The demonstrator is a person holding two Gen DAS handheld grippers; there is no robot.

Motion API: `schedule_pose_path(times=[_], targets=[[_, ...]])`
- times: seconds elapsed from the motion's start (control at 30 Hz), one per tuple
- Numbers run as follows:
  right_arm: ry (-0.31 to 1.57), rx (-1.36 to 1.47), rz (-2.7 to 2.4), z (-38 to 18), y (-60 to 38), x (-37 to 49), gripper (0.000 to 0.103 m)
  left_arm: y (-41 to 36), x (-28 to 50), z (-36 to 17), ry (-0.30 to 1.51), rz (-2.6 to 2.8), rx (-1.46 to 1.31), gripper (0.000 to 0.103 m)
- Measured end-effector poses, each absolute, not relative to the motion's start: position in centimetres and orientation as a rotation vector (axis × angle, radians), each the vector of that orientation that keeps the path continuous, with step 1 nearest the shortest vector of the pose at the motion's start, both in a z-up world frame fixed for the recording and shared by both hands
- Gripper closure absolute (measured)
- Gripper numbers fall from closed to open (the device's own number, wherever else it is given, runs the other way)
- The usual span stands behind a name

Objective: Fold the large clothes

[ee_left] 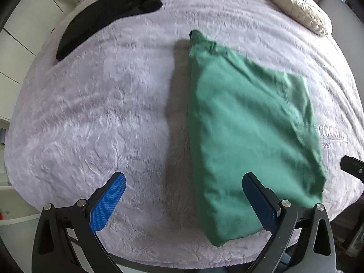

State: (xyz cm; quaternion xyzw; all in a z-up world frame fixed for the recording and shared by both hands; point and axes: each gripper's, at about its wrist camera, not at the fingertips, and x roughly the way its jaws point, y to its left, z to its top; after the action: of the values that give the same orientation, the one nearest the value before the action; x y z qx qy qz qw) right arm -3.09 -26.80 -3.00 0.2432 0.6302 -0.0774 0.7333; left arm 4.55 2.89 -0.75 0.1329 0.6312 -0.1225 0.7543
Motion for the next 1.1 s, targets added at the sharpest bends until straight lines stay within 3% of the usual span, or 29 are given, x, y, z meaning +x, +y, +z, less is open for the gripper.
schedule_pose_path(times=[0.07, 0.17, 1.1], targets=[[1.382, 0.499, -0.180, -2.6, -26.0, -2.5, 0.019, 2.7, 4.6, -0.1, 1.364, -0.271, 0.284, 0.000], [1.368, 0.454, -0.199, -2.1, -25.2, -1.9, 0.000, 2.5, 4.6, 0.4, 1.345, -0.271, 0.295, 0.000], [1.378, 0.408, -0.253, -1.8, -25.0, -2.2, 0.000, 1.7, 4.0, 0.8, 1.345, -0.274, 0.303, 0.000]])
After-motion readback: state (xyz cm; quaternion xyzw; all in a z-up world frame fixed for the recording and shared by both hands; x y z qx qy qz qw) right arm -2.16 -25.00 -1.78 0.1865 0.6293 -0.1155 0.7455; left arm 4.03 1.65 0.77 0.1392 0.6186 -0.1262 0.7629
